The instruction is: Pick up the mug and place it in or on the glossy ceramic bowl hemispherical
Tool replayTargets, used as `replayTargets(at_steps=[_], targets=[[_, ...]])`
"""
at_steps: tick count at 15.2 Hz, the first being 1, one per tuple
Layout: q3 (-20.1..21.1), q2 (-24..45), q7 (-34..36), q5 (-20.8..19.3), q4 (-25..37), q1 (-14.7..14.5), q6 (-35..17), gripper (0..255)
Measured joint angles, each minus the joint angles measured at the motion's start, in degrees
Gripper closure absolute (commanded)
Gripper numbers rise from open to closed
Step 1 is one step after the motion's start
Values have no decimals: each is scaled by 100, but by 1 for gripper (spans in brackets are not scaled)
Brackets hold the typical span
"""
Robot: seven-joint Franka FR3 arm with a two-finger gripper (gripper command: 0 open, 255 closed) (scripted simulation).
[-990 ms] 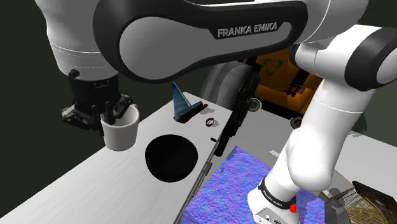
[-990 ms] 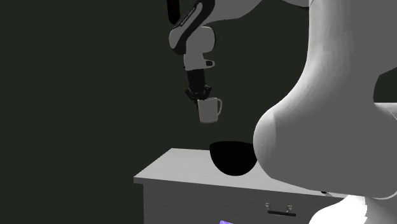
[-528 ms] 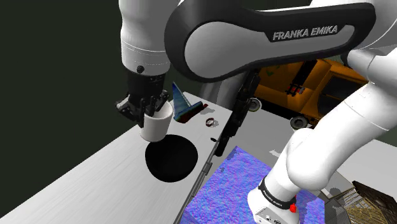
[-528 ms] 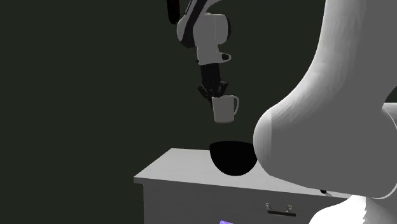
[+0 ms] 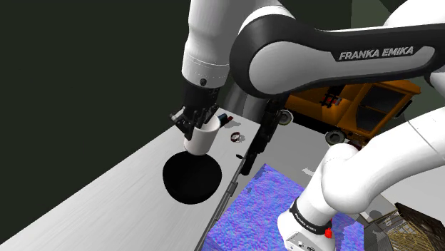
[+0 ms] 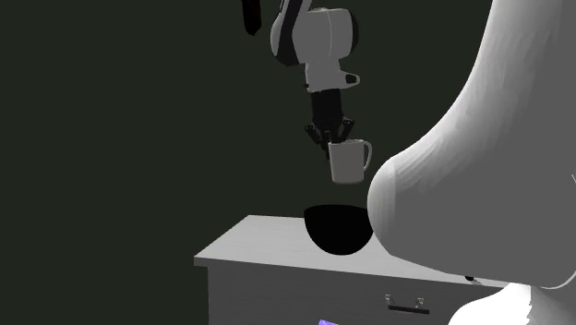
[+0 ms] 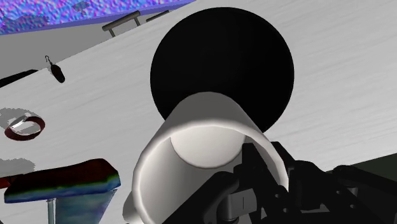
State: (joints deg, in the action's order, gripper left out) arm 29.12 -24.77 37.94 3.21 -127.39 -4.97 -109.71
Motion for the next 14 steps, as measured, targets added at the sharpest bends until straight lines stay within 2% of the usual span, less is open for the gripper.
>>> replayTargets(at_steps=[14], targets=[[194,225,175,-29,-889,2,-1092,255]])
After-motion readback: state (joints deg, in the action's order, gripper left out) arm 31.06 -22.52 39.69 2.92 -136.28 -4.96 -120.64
